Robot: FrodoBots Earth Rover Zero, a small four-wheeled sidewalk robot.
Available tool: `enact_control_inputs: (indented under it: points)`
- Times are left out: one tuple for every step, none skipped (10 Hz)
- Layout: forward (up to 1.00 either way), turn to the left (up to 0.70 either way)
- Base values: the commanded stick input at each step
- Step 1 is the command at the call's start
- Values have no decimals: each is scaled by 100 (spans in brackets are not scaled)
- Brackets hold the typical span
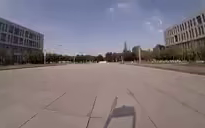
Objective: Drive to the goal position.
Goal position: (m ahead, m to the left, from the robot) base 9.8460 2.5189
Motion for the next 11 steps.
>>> enact_control_inputs:
  points:
    - [100, 0]
    - [100, 0]
    - [100, 0]
    - [100, 0]
    - [100, 0]
    - [100, 0]
    - [100, 0]
    - [100, 0]
    - [100, 0]
    - [100, 0]
    - [100, 0]
